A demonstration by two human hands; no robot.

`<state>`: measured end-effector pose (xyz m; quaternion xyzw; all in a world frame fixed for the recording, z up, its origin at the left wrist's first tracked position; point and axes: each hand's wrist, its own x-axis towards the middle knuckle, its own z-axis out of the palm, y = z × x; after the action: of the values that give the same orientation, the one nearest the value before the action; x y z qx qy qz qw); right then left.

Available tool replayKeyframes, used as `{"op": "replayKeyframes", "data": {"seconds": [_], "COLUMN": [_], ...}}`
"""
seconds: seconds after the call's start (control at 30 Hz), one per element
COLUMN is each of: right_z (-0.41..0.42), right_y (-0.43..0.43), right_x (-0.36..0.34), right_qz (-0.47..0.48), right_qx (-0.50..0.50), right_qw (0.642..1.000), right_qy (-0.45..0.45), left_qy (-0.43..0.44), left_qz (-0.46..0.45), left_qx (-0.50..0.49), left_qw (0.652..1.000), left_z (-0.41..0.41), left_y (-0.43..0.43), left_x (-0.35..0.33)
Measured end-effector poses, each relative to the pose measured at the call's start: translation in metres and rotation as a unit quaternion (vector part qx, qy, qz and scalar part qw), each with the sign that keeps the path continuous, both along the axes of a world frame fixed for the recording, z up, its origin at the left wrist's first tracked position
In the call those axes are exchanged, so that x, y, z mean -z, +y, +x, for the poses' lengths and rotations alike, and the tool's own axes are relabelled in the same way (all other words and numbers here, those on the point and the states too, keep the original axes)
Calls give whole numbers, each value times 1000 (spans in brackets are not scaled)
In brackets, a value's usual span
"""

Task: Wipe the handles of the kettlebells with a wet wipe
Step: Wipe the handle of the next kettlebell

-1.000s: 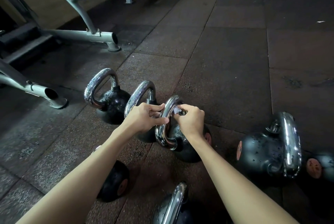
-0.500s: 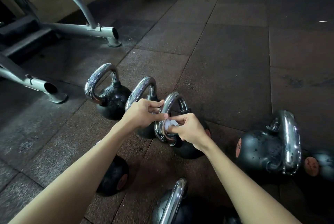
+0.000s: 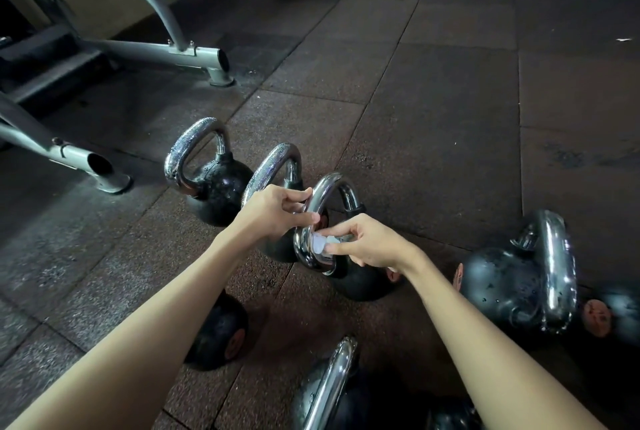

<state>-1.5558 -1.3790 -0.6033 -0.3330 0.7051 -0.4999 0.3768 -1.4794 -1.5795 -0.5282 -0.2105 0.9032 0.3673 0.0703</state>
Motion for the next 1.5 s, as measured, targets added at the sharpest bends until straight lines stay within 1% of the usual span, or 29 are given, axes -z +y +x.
{"op": "replayKeyframes", "data": {"seconds": [0.07, 0.1, 0.2, 0.27, 0.33, 0.4, 0.43, 0.5, 0.53, 0.63, 0.67, 0.73, 0.8, 0.83, 0.9, 0.93, 1.0, 1.07, 1.1, 1.2, 1.3, 1.43, 1.5], "right_z": [1, 3, 5, -4, -12, -13, -12, -9, -8, -13, -15, -14, -7, -4, 4, 8, 15, 20, 21, 24, 25, 20, 15], "right_y": [-9, -12, -11, -11, -12, -12, -11, -7, -5, 2, 7, 25, 49, 60, 77, 83, 90, 96, 98, 99, 101, 99, 95], "right_x": [7, 9, 10, 9, 6, 1, -1, -1, -2, 1, 3, 2, -2, -5, -15, -21, -31, -38, -40, -42, -42, -47, -53], "right_qz": [-10, -12, 4, 68, 149, 179, 169, 138, 135, 180, 194, 195, 145, 112, 62, 52, 43, 24, 14, -6, -8, -21, -36], "right_qx": [45, 51, 15, -18, -53, -67, -62, -43, -48, -55, -40, 43, 181, 260, 392, 439, 500, 537, 545, 535, 510, 515, 507], "right_qw": [999, 998, 1000, 994, 968, 951, 954, 971, 972, 954, 951, 950, 946, 936, 900, 880, 845, 824, 821, 831, 847, 848, 855], "right_qy": [-22, -23, -1, 89, 196, 244, 240, 192, 185, 233, 239, 240, 226, 207, 179, 177, 188, 180, 170, 150, 151, 124, 108], "left_qy": [0, -1, -3, -5, -9, -5, -2, 1, 2, 1, 0, 8, 23, 31, 40, 39, 36, 34, 33, 18, 2, -13, -33], "left_qz": [3, 2, 0, -11, -31, -48, -54, -61, -66, -104, -118, -140, -143, -141, -144, -153, -180, -215, -230, -236, -237, -266, -248], "left_qx": [1, 2, -1, -6, -7, -2, 2, 7, 7, 15, 16, 18, 18, 21, 33, 40, 50, 52, 44, 17, 20, 19, 13], "left_qw": [1000, 1000, 1000, 1000, 999, 999, 999, 998, 998, 994, 993, 990, 989, 989, 988, 987, 982, 975, 972, 972, 971, 964, 968], "left_z": [0, 0, 1, 1, 1, 1, 0, -2, -3, -4, -5, -6, -6, -6, -7, -7, -7, -7, -7, -11, -10, -9, -7], "left_y": [-1, -1, -1, 1, 4, 7, 9, 13, 15, 27, 33, 45, 60, 69, 90, 103, 127, 139, 137, 121, 128, 142, 135], "left_x": [1, 2, 5, 6, 5, 5, 5, 6, 4, -4, -6, -9, -12, -13, -14, -13, -9, -8, -8, -10, -7, -13, -20]}}
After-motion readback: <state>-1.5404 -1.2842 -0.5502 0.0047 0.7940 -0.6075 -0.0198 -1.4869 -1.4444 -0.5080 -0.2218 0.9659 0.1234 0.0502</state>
